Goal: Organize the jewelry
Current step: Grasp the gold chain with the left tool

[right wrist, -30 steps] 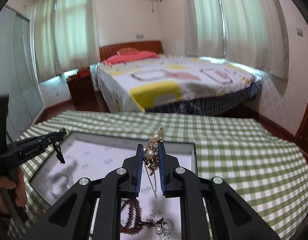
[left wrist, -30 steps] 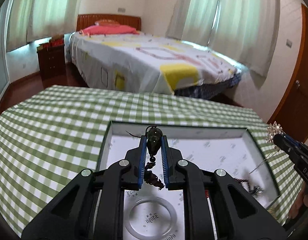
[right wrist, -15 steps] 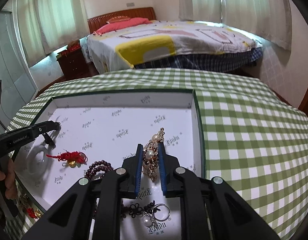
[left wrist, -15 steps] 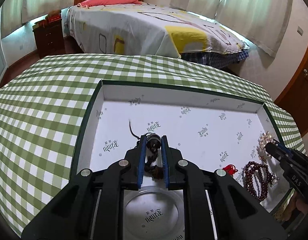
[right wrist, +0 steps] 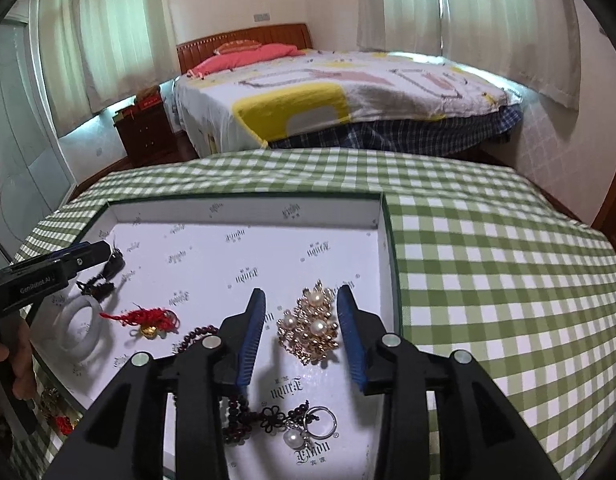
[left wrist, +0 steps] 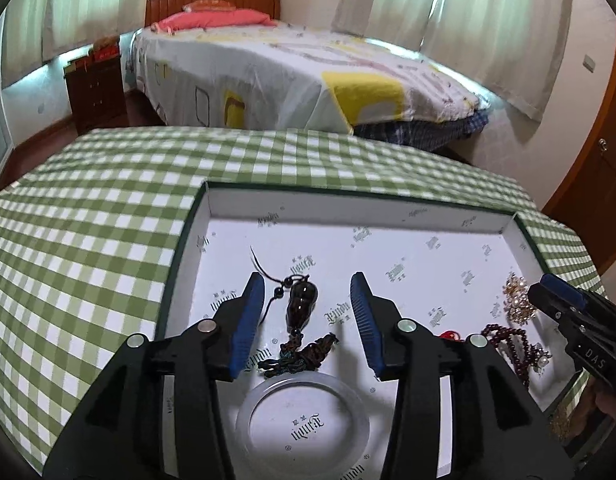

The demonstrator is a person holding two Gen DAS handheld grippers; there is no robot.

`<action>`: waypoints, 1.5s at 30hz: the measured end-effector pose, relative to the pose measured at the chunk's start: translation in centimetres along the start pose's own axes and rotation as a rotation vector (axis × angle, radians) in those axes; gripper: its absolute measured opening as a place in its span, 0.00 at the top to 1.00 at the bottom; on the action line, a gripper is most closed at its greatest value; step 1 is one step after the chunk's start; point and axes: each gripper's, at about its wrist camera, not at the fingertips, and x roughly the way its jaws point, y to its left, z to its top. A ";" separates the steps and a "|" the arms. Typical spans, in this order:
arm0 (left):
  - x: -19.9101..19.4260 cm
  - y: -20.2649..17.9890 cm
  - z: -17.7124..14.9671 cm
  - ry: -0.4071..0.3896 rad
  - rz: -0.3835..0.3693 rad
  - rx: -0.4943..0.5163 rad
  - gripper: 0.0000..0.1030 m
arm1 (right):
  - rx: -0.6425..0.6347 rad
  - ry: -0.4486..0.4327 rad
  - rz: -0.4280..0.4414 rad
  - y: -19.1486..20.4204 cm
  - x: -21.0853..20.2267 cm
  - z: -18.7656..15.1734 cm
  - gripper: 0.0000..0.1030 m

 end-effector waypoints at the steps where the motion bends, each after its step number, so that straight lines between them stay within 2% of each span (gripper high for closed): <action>1: -0.5 0.0 0.0 -0.017 -0.003 -0.001 0.54 | -0.002 -0.017 -0.003 0.2 -0.5 0.0 0.63; 3: -2.2 0.1 -0.1 -0.080 -0.012 -0.003 0.50 | -0.008 -0.055 -0.008 0.6 -1.7 0.1 0.63; 9: -7.1 0.3 -0.7 -0.218 0.005 0.018 0.48 | -0.016 -0.134 -0.011 1.9 -4.5 0.1 0.63; 16: -10.5 0.6 -2.5 -0.259 0.036 0.025 0.48 | -0.023 -0.164 0.002 3.6 -7.0 -1.2 0.63; 23: -11.9 0.5 -6.5 -0.200 0.038 0.013 0.48 | -0.018 -0.136 0.013 5.0 -8.6 -4.2 0.63; 30: -12.0 0.3 -10.3 -0.107 0.033 0.010 0.48 | -0.011 -0.095 0.022 5.6 -9.8 -7.2 0.63; 39: -10.4 0.3 -12.0 0.005 0.031 -0.009 0.50 | 0.009 -0.067 0.024 5.3 -10.1 -9.0 0.63; 45: -9.1 0.3 -12.3 0.085 0.019 -0.019 0.56 | 0.018 -0.066 0.026 5.2 -10.1 -9.5 0.63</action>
